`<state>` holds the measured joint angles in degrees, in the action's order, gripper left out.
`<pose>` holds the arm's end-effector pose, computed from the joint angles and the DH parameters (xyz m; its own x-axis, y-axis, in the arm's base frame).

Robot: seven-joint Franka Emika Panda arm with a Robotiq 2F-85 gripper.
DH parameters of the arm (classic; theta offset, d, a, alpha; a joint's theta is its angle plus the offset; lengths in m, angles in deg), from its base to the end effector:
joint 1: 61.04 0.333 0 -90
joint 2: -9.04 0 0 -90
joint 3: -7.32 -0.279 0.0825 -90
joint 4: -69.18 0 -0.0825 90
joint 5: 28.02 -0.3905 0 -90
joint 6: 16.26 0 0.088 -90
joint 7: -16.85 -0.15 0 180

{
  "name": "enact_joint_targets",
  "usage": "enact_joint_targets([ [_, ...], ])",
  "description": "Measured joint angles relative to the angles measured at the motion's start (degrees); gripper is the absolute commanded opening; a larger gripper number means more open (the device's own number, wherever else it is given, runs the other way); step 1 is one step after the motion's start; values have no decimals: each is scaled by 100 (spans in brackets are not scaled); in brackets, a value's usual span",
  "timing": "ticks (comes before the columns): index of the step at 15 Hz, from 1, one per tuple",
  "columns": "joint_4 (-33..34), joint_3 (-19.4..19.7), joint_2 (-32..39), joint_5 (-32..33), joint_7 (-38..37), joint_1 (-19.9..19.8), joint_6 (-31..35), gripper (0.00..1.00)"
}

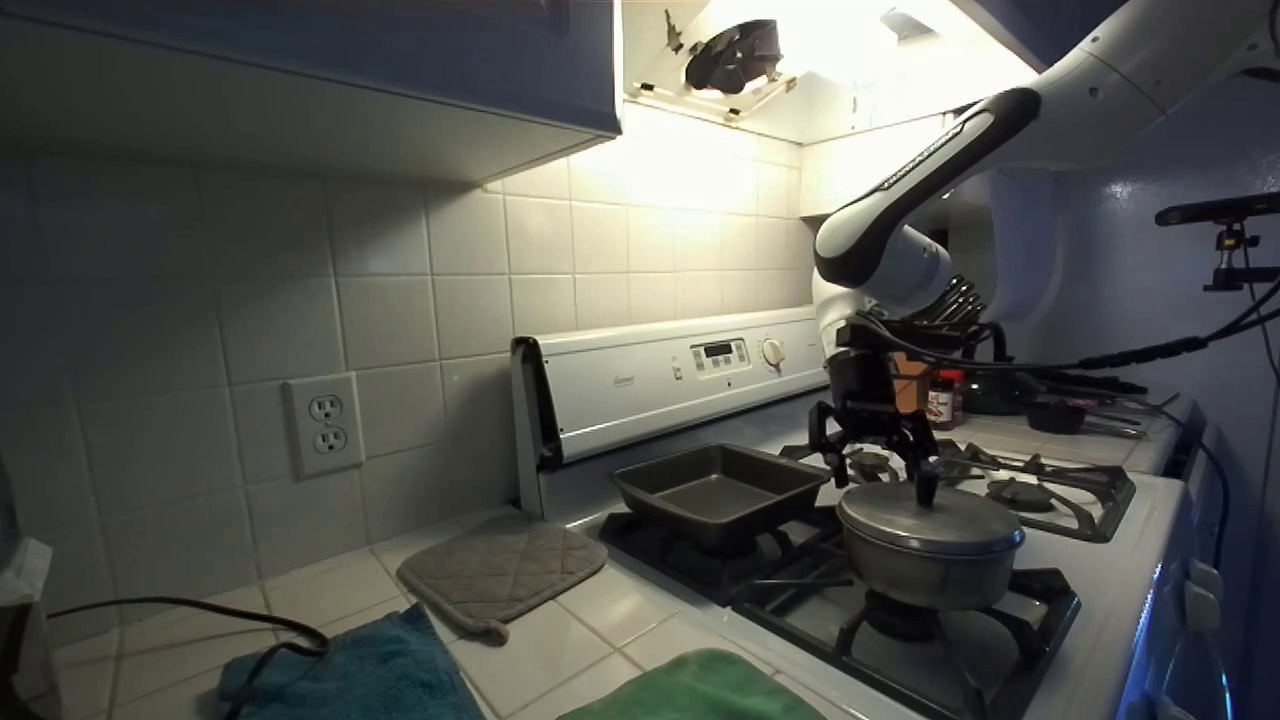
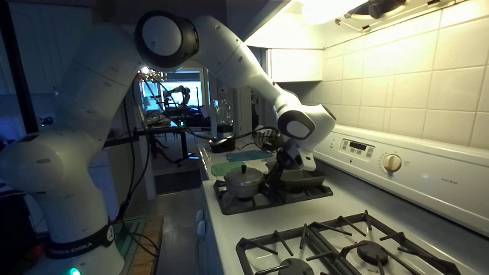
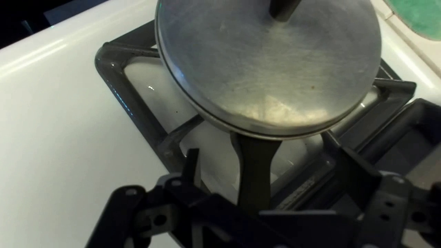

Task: Move the baking pan backwards

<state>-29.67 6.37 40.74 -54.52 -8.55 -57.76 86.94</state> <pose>0.5794 0.0992 0.1728 0.6958 -0.4223 -0.5810 -0.5803 -0.8072 -0.1081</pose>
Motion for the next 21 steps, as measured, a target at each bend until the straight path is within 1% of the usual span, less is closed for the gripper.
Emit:
enact_joint_targets([
  [6,-15,21,-270,15,432,-50,-16,100],
  [9,-15,51,-367,129,494,-105,-214,100],
  [13,-77,110,-543,528,588,-122,-674,100],
  [16,-331,111,-786,955,648,-97,-839,100],
  [19,-649,110,-1049,1289,659,-62,-856,100],
  [21,-869,110,-1233,1354,659,-53,-844,100],
])
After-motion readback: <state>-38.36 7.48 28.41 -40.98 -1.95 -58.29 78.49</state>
